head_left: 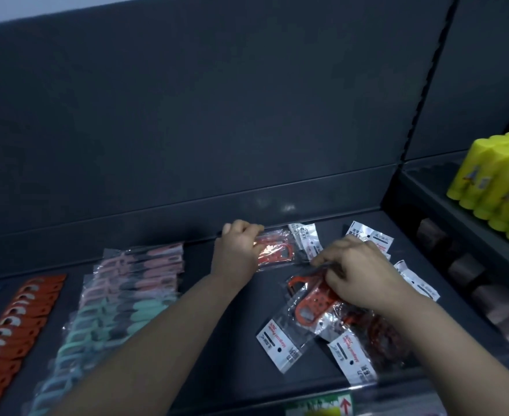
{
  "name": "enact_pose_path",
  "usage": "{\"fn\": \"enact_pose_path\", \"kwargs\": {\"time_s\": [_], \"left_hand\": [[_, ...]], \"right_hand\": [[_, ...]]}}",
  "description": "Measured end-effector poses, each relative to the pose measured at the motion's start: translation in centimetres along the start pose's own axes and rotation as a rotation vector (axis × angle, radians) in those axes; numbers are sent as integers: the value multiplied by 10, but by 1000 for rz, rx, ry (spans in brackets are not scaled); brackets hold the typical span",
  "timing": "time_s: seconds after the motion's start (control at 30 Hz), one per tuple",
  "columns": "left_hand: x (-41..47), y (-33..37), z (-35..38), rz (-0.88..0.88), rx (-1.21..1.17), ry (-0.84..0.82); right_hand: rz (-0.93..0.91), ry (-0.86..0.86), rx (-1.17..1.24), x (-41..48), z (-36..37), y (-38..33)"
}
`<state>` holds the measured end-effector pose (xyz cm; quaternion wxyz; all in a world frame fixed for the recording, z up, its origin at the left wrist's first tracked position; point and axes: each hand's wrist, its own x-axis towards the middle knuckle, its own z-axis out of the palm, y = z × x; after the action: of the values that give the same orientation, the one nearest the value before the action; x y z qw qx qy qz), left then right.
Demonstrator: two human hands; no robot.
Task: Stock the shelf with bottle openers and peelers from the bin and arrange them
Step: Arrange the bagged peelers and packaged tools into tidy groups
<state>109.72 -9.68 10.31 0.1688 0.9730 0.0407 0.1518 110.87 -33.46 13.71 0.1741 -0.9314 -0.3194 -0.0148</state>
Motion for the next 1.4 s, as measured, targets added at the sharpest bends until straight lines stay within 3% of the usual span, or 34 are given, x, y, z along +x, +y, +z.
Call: {"fn": "enact_pose_path", "kwargs": {"time_s": [0.07, 0.13, 0.23, 0.3, 0.57, 0.67, 0.83, 0.97, 1.17, 1.23, 1.33, 1.4], "left_hand": [[-12, 3, 0, 114, 12, 76], [-25, 9, 0, 165, 91, -20], [-33, 9, 7, 103, 137, -169], [-33, 10, 10, 76, 106, -159], [-27, 13, 5, 87, -14, -46], [-31, 13, -5, 9, -98, -26], [-21, 5, -13, -152, 127, -149], [-4, 8, -10, -192, 148, -257], [-9, 8, -5, -114, 241, -186], [-10, 6, -7, -145, 196, -178], [-12, 15, -20, -135, -32, -23], [-15, 28, -37, -108, -263, -112]], "right_hand": [[-23, -41, 3, -5, 0, 1], [-48, -106, -20, -8, 1, 0], [-56, -183, -54, -7, 2, 1], [-55, -196, -55, -6, 3, 2], [-92, -106, 110, -1, 2, 7], [-76, -93, 186, -3, -2, 7], [-104, -88, 178, -1, -1, 3], [-103, -74, 182, 0, 1, 0], [-104, -73, 209, 0, 4, 4], [-98, -74, 231, 1, 5, 4], [-83, -84, 245, 5, 4, 2], [-84, -83, 251, 9, 2, 0]]}}
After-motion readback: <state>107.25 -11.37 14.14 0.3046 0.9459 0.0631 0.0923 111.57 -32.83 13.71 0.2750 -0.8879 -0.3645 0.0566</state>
